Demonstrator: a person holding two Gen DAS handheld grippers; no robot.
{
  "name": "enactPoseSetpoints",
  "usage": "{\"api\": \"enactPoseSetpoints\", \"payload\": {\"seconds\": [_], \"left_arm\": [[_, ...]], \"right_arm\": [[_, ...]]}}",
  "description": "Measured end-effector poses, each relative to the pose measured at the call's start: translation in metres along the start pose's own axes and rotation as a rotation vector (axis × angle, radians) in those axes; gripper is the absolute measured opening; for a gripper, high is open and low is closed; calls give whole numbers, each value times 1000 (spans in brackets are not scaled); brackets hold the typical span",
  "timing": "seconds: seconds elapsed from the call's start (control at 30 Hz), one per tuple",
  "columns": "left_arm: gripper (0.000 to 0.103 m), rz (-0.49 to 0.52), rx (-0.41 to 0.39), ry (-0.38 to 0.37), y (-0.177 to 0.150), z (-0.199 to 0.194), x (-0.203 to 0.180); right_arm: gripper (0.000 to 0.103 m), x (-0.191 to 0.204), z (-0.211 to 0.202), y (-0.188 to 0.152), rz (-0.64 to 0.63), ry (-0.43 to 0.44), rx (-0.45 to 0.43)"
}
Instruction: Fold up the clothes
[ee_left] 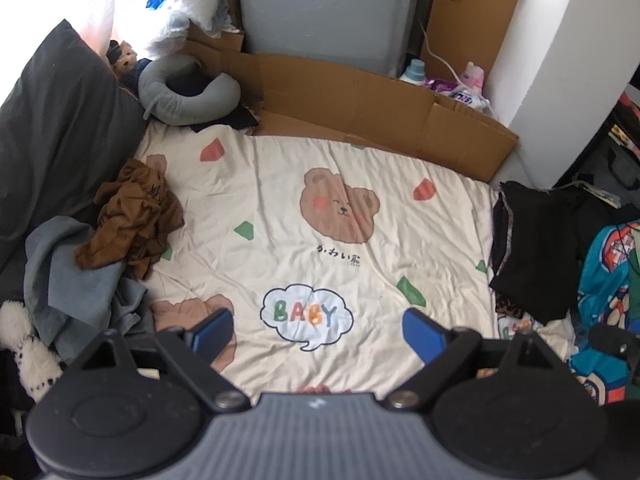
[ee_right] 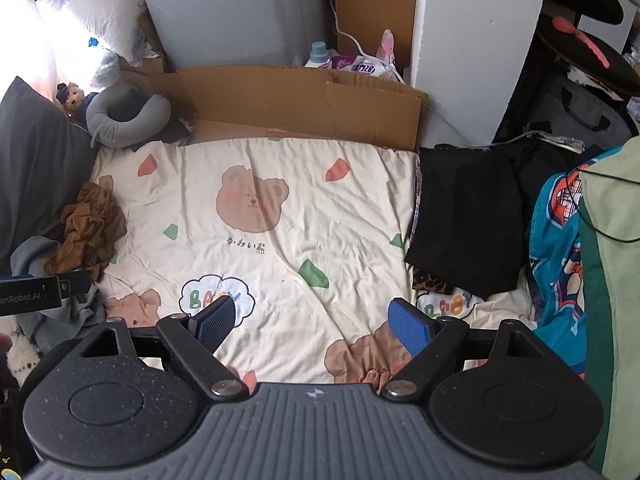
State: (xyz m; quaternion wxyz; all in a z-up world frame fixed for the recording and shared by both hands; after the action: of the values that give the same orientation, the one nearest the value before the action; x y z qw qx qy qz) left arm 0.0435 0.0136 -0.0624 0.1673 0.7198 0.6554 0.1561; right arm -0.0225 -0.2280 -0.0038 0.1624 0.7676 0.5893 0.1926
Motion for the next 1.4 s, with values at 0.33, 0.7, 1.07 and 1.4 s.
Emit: {"api": "enactPoseSetpoints", "payload": {"seconds": [0.33,0.7,1.07,1.4], "left_arm": [[91,18,-26,3,7,-11,18],[91,-67,-14,37,16,-12,62],[90,-101,-43,42,38,-11,109],[90,-107,-63,98,56,6,152]], "right_arm": [[88,-7,-12,10,11,-19,-45],[88,-14,-10,31,23,-14,-76],[88,-12,4,51,15,-19,-71],[88,-4,24,72,13,31,-72]]}}
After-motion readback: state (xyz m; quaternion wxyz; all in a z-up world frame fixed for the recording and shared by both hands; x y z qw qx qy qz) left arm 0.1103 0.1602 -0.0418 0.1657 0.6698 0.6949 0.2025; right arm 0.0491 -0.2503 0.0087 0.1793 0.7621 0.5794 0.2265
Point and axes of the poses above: each gripper's, at about its wrist camera, not at the fingertips, and z roughly the way its jaws point, x to its left, y to its top, the point moved 8 cm from there along z, roughly the way its jaws point, and after that the axes turned 1 degree about y, right-handed, at the moved point
